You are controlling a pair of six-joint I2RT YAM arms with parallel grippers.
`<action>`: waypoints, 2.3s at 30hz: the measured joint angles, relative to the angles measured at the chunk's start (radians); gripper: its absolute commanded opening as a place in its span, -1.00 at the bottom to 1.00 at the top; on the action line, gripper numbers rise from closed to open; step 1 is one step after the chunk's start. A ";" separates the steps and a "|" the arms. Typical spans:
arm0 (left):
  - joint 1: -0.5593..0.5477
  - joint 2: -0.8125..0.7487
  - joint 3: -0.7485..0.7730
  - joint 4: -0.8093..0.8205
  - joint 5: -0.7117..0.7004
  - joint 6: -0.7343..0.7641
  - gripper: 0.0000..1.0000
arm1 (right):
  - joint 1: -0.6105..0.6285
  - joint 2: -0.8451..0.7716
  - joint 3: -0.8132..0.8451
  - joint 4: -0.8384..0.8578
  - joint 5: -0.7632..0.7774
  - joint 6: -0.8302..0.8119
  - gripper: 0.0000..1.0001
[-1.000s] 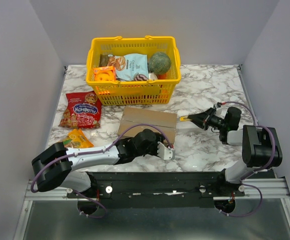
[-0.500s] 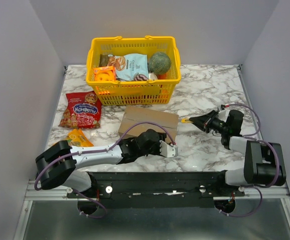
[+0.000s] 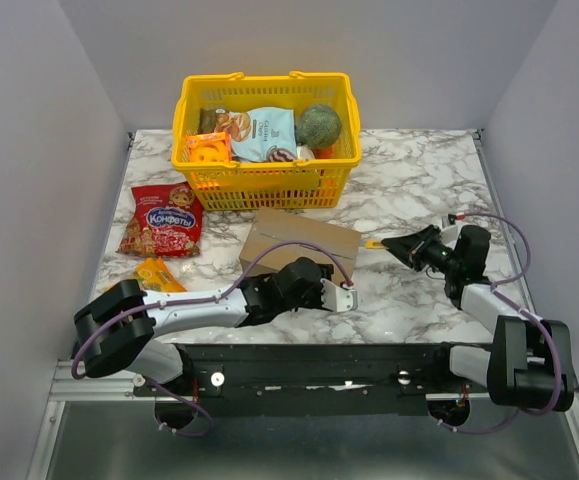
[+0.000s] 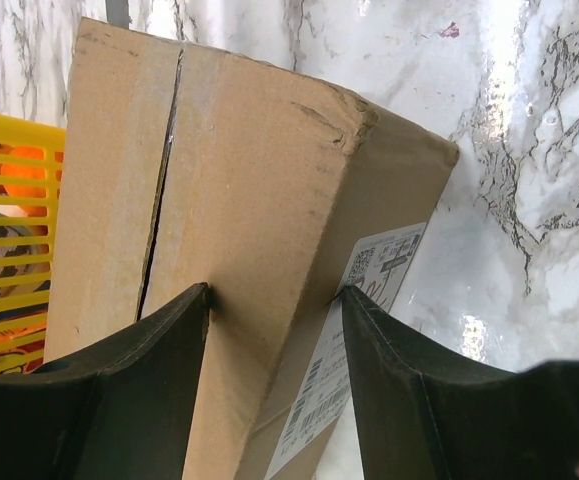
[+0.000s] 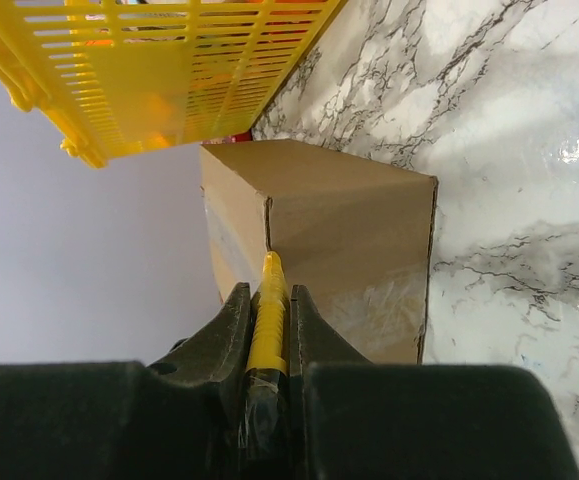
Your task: Unpack the express box
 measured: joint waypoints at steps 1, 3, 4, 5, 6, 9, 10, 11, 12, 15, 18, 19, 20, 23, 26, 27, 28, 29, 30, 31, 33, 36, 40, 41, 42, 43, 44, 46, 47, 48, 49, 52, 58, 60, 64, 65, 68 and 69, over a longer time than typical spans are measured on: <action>-0.001 0.003 0.005 -0.004 -0.002 -0.003 0.23 | 0.000 -0.008 0.000 -0.008 0.004 -0.003 -0.99; -0.004 0.007 0.009 -0.008 -0.008 -0.007 0.23 | 0.000 -0.011 0.000 -0.010 0.008 -0.006 -0.99; -0.007 0.007 0.009 -0.008 -0.016 -0.009 0.24 | 0.000 -0.009 0.000 -0.009 0.008 -0.006 -0.99; -0.009 0.007 0.009 -0.009 -0.021 -0.010 0.25 | 0.000 -0.003 0.000 -0.005 0.008 -0.006 -0.99; -0.011 0.007 0.009 -0.009 -0.035 -0.010 0.25 | 0.000 0.007 0.002 0.003 0.006 -0.005 -0.99; -0.022 0.007 0.010 -0.007 -0.056 -0.009 0.28 | 0.005 0.068 0.034 0.025 -0.011 0.002 -0.99; -0.026 0.005 0.010 -0.006 -0.061 -0.008 0.29 | 0.009 0.090 0.048 0.034 -0.020 0.002 -0.99; -0.028 0.002 0.011 -0.006 -0.065 -0.006 0.29 | 0.013 0.113 0.062 0.040 -0.028 0.003 -0.99; -0.031 -0.003 0.011 -0.001 -0.069 -0.002 0.29 | 0.017 0.133 0.074 0.046 -0.035 0.003 -0.99; -0.040 -0.016 0.017 0.028 -0.071 0.014 0.29 | 0.026 0.180 0.103 0.059 -0.051 0.003 -0.99; -0.050 -0.012 0.022 0.061 -0.070 0.021 0.29 | 0.031 0.201 0.116 0.069 -0.054 0.004 -0.99; -0.052 -0.010 0.022 0.071 -0.069 0.021 0.29 | 0.033 0.203 0.116 0.074 -0.054 0.005 -0.99; -0.052 -0.005 0.022 0.081 -0.064 0.023 0.29 | 0.033 0.204 0.116 0.076 -0.054 0.005 -0.99; -0.052 0.014 0.022 0.112 -0.053 0.024 0.29 | 0.037 0.211 0.119 0.086 -0.053 0.011 -0.99; -0.053 0.041 0.022 0.146 -0.048 0.024 0.29 | 0.044 0.215 0.124 0.092 -0.046 0.013 -0.99; -0.054 0.050 0.022 0.156 -0.048 0.024 0.29 | 0.045 0.215 0.126 0.092 -0.042 0.014 -0.99; -0.055 0.063 0.022 0.169 -0.048 0.020 0.29 | 0.051 0.215 0.127 0.091 -0.037 0.016 -0.99; -0.056 0.073 0.023 0.182 -0.049 0.016 0.29 | 0.055 0.213 0.128 0.087 -0.029 0.018 -0.99; -0.058 0.087 0.024 0.189 -0.050 0.011 0.29 | 0.060 0.205 0.129 0.071 -0.019 0.021 -0.99; -0.059 0.101 0.029 0.194 -0.051 0.003 0.29 | 0.065 0.192 0.129 0.050 -0.005 0.024 -0.99; -0.063 0.124 0.043 0.199 -0.060 -0.014 0.29 | 0.073 0.151 0.128 0.013 0.025 0.027 -0.99; -0.067 0.141 0.056 0.208 -0.065 -0.036 0.29 | 0.080 0.101 0.115 -0.015 0.054 0.026 -0.99; -0.072 0.142 0.056 0.208 -0.072 -0.049 0.29 | 0.079 0.088 0.100 -0.033 0.075 0.027 -0.99; -0.072 0.142 0.056 0.208 -0.074 -0.052 0.29 | 0.079 0.088 0.100 -0.036 0.075 0.028 -0.99; -0.072 0.142 0.056 0.208 -0.078 -0.058 0.29 | 0.079 0.088 0.100 -0.037 0.075 0.028 -0.99; -0.072 0.142 0.056 0.208 -0.080 -0.063 0.29 | 0.079 0.088 0.100 -0.037 0.075 0.028 -0.99; -0.072 0.141 0.056 0.208 -0.082 -0.072 0.29 | 0.079 0.090 0.100 -0.037 0.075 0.028 -0.99; -0.071 0.140 0.056 0.206 -0.085 -0.086 0.26 | 0.079 0.097 0.100 -0.032 0.074 0.026 -0.99; -0.071 0.139 0.056 0.203 -0.087 -0.098 0.25 | 0.079 0.100 0.100 -0.029 0.073 0.023 -0.99; -0.069 0.138 0.058 0.198 -0.087 -0.108 0.24 | 0.079 0.102 0.100 -0.025 0.071 0.017 -0.99; -0.066 0.138 0.064 0.188 -0.086 -0.122 0.24 | 0.079 0.102 0.100 -0.022 0.070 0.008 -0.99; -0.059 0.138 0.076 0.162 -0.080 -0.156 0.22 | 0.080 0.102 0.101 -0.016 0.064 -0.028 -0.99; -0.048 0.138 0.092 0.135 -0.059 -0.185 0.15 | 0.080 0.040 0.092 -0.045 0.069 -0.101 -0.99; -0.040 0.139 0.101 0.121 -0.050 -0.195 0.15 | 0.080 0.023 0.093 -0.067 0.075 -0.123 -0.99; -0.027 0.142 0.114 0.103 -0.029 -0.208 0.15 | 0.080 0.019 0.104 -0.100 0.078 -0.147 -0.99; -0.026 0.142 0.115 0.102 -0.027 -0.209 0.15 | 0.080 0.021 0.106 -0.104 0.078 -0.151 -0.99; -0.023 0.142 0.118 0.097 -0.023 -0.210 0.14 | 0.079 0.035 0.106 -0.094 0.077 -0.139 -0.99; -0.021 0.143 0.121 0.094 -0.023 -0.211 0.14 | 0.079 0.038 0.104 -0.088 0.077 -0.126 -0.99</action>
